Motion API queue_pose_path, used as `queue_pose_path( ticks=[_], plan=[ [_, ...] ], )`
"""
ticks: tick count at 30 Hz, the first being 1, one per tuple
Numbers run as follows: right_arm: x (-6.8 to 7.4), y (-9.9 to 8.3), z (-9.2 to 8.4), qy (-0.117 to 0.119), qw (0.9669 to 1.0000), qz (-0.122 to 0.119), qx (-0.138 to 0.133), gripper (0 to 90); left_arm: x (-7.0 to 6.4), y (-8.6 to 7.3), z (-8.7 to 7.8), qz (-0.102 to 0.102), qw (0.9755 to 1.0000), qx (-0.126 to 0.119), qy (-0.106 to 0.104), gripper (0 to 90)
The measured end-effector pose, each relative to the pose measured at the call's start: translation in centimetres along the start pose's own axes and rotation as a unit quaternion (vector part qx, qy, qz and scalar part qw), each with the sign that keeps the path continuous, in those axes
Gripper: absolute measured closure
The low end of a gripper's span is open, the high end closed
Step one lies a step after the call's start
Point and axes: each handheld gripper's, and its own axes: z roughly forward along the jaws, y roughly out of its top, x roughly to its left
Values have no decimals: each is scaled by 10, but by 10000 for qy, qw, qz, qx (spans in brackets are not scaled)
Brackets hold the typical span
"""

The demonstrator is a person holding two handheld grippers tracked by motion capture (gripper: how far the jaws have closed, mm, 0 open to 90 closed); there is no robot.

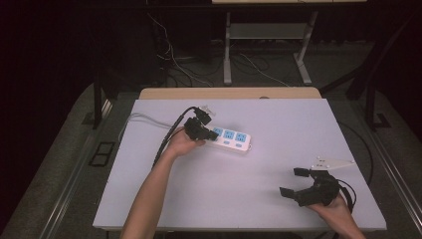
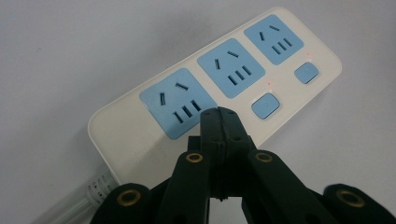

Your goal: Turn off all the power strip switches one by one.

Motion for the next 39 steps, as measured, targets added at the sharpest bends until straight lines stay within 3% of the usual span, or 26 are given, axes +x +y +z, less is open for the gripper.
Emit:
queue_pose_path(
  ticks=[5,14,23,29,34,39],
  plan=[
    [0,0,-1,-20,10000,-4,-15,4,-1,0,0,61,10000,17,42,897],
    [-2,1,-6,-71,10000,-31,-62,4,-1,-2,1,-121,9999,-37,17,899],
    [-5,0,-8,-105,9999,16,-96,4,-1,-3,1,-103,9999,-55,45,897],
    [-4,0,-7,-102,9999,3,-92,4,0,-2,1,-218,9997,-65,-1,897],
    [-5,0,-8,-98,9999,22,-103,4,-4,-1,1,-16,9999,-11,153,896],
    [-6,0,-8,-100,9999,27,-98,4,-3,0,-3,-48,9997,-135,174,895]
  ],
)
